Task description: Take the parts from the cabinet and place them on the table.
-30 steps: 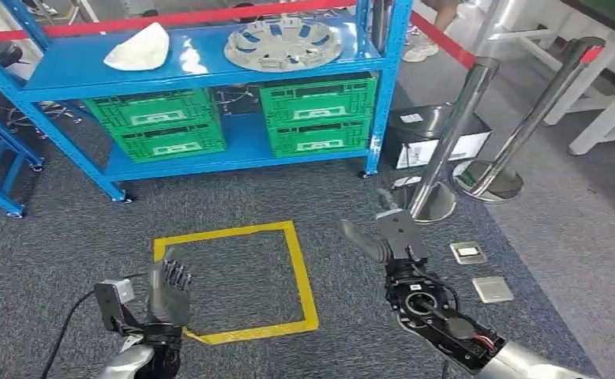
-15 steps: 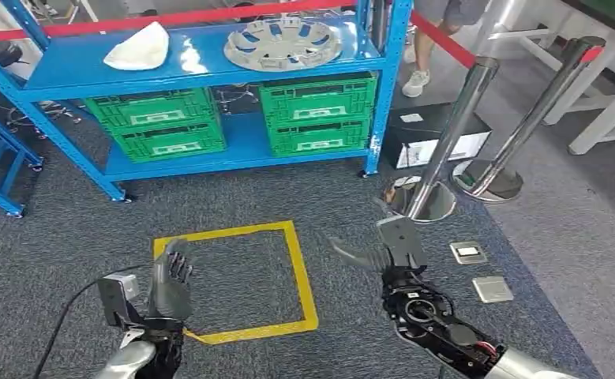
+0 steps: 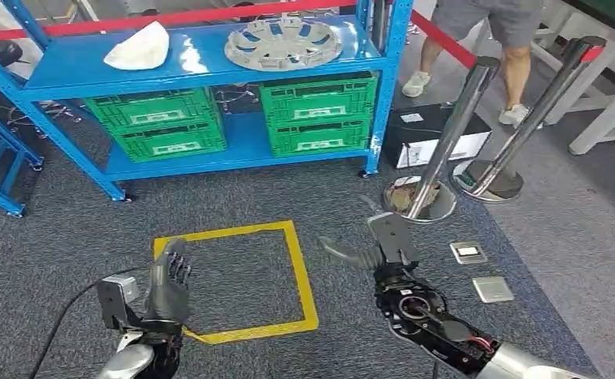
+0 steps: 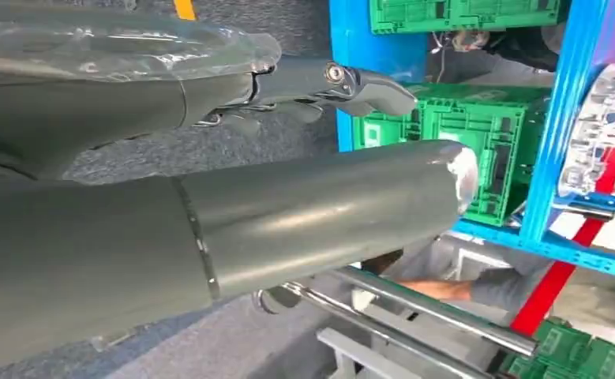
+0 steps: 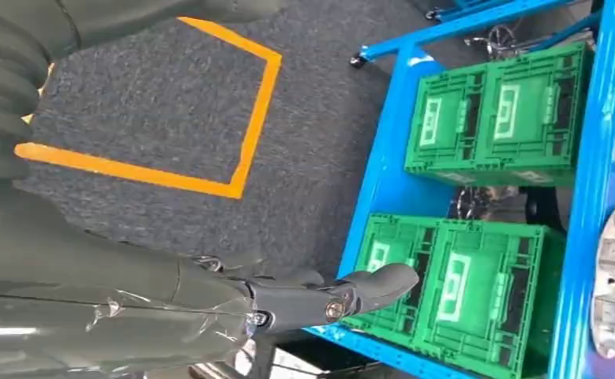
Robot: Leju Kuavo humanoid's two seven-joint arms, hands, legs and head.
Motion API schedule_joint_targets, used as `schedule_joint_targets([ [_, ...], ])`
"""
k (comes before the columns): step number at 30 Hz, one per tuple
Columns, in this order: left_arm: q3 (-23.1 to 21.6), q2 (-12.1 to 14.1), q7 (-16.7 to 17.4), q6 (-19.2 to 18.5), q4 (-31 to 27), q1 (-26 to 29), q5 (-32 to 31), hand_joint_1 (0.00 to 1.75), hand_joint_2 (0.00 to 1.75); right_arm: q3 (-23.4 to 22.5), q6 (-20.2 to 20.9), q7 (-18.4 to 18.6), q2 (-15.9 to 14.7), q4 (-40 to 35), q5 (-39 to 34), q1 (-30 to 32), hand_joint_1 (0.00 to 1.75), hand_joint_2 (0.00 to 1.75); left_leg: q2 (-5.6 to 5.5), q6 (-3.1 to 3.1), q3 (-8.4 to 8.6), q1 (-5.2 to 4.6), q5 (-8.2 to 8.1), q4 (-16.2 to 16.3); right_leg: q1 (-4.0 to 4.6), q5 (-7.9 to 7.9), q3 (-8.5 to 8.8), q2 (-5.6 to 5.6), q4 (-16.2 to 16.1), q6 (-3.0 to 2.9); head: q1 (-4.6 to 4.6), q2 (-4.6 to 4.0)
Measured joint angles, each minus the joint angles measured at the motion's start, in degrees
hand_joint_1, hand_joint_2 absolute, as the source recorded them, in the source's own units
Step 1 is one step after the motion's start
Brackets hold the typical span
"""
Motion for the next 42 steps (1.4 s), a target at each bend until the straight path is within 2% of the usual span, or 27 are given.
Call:
schedule_joint_targets([
  [19,0.0,0.0,0.7,0.1,-2.1,0.2,-1.5,0.0,0.0,1.0,0.7,0.5,0.0,0.0,1.4,-1.4,0.0,1.75,0.0,-0.01,-0.01,0.0,0.03,0.0,0.0,0.02,-0.04,0.01,0.0,0.0,0.02,0.0],
  [31,-0.1,-0.4,1.4,0.1,-2.3,-0.5,-1.9,0.0,0.0,1.2,-1.2,0.5,0.0,-0.5,1.5,-1.3,0.0,1.75,0.01,0.01,-0.02,-0.01,0.02,0.1,-0.03,0.09,-0.06,0.02,0.0,-0.02,0.0,0.0],
  [32,-0.1,-0.4,1.5,0.1,-2.3,-0.5,-1.9,0.0,0.0,1.2,-1.3,0.5,0.0,-0.5,1.4,-1.3,0.0,1.75,0.01,0.04,-0.16,-0.03,0.01,0.3,-0.35,0.16,-0.12,0.02,-0.1,0.05,-0.04,0.02],
  [37,-0.1,-0.4,1.6,-0.1,-2.3,-0.6,-1.4,0.0,0.0,1.2,-1.4,0.3,0.0,-0.5,1.3,-1.3,0.0,1.75,0.01,0.33,-0.61,-0.16,-0.09,0.8,-0.47,0.33,-0.31,0.02,-0.1,0.36,-0.11,0.0],
  [39,-0.1,-0.3,1.6,-0.2,-2.3,-0.6,-1.0,0.0,0.0,1.3,-1.4,0.3,0.0,-0.5,1.4,-1.3,0.0,1.75,0.01,0.67,-0.98,-0.23,-0.17,1.2,-0.53,0.48,-0.43,0.02,-0.1,0.64,-0.11,0.02],
  [42,-0.2,-0.3,1.6,-0.2,-2.3,-0.7,-0.9,0.0,0.0,1.4,-1.5,0.3,0.0,-0.6,1.4,-1.3,0.0,1.75,0.01,1.48,-1.52,-0.53,-0.16,1.3,-0.7,0.92,-0.4,0.01,-0.8,1.46,-0.17,0.0],
])
